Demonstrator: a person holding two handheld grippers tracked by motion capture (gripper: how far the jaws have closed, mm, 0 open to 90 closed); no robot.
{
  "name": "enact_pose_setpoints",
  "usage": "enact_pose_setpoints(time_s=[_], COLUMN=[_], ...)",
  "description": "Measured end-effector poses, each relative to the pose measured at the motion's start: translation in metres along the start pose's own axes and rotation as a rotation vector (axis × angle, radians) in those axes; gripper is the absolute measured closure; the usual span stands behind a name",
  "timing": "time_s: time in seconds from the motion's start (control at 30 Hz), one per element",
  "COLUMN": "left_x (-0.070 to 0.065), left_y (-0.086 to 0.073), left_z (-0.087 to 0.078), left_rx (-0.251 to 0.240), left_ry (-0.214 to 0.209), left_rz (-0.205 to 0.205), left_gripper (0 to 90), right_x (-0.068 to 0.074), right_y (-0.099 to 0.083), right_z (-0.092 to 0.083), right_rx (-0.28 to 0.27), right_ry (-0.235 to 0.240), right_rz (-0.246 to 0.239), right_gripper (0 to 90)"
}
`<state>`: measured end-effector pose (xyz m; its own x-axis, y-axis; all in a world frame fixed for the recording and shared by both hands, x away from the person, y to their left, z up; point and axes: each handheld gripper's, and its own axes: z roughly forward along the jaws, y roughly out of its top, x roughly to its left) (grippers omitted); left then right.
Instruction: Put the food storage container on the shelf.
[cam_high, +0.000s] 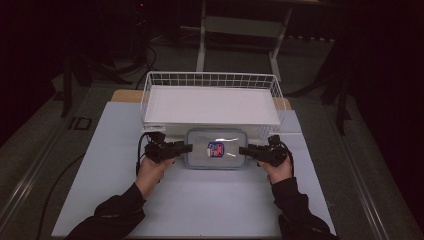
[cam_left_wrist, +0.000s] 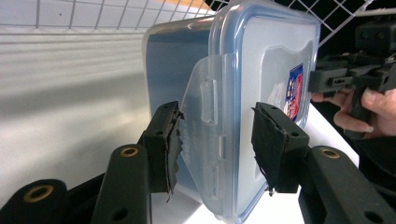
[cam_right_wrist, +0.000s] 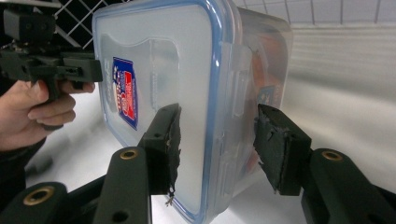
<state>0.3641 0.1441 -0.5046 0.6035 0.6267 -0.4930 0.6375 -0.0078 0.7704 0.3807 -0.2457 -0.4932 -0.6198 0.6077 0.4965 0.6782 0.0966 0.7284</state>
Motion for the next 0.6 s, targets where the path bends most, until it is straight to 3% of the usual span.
enact_pose_setpoints(time_s=[0.03,0.2,0.47,0.6], left_x=[0.000,0.001,0.005,0.004], left_y=[0.000,-0.002,-0.008,-0.008], left_z=[0.000,0.002,0.010,0.011], left_rx=[-0.002,-0.019,-0.034,-0.057], left_ry=[0.000,0.007,0.017,0.039], left_rz=[0.001,-0.010,-0.041,-0.021], left_gripper=[52.2,51.6,44.4,42.4], right_x=[-0.003,-0.005,0.003,0.002], right_y=[-0.002,-0.005,-0.003,-0.003], right_z=[0.001,0.003,0.007,0.008], right_rx=[-0.005,-0.026,-0.071,-0.084], right_ry=[0.008,-0.004,-0.084,-0.092], right_rz=[0.020,0.002,-0.028,-0.020], right_gripper=[50.6,48.8,52.4,49.9])
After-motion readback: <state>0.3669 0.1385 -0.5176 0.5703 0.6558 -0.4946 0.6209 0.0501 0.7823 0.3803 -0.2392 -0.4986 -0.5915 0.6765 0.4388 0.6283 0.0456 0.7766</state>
